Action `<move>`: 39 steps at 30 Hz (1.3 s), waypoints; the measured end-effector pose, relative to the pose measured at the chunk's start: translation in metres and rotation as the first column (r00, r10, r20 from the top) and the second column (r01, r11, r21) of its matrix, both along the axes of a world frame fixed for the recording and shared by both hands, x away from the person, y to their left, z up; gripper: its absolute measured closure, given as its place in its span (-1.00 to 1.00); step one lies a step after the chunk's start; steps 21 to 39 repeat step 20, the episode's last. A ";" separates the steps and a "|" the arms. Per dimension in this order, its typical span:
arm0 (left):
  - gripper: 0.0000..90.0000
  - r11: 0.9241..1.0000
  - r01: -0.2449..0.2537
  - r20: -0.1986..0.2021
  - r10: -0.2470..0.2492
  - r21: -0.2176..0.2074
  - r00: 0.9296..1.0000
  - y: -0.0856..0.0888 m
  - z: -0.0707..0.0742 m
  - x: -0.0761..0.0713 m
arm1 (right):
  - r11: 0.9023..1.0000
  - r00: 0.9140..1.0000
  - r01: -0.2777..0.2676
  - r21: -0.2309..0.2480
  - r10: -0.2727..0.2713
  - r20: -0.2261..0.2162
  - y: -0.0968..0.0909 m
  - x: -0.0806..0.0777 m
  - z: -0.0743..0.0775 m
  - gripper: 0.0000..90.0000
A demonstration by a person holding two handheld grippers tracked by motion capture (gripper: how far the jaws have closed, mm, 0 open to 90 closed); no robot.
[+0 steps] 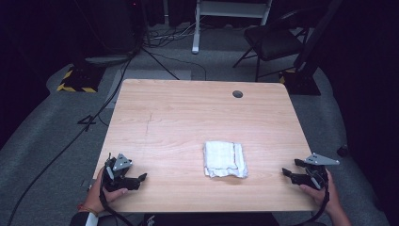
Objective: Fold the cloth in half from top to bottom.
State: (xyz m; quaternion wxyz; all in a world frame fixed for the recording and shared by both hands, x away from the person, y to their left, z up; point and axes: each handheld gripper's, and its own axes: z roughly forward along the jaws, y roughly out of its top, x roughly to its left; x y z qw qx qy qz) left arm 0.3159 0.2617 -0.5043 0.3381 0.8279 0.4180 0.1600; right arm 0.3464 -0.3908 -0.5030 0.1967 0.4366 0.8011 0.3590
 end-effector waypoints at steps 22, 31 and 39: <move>-0.62 1.000 -0.006 0.003 0.006 0.002 1.000 0.000 0.000 0.001 | 1.000 1.000 0.000 0.001 0.000 0.000 -0.001 0.000 0.000 -0.41; -0.62 1.000 -0.006 0.003 0.006 0.002 1.000 0.000 0.000 0.001 | 1.000 1.000 0.000 0.001 0.000 0.000 -0.001 0.000 0.000 -0.41; -0.62 1.000 -0.006 0.003 0.006 0.002 1.000 0.000 0.000 0.001 | 1.000 1.000 0.000 0.001 0.000 0.000 -0.001 0.000 0.000 -0.41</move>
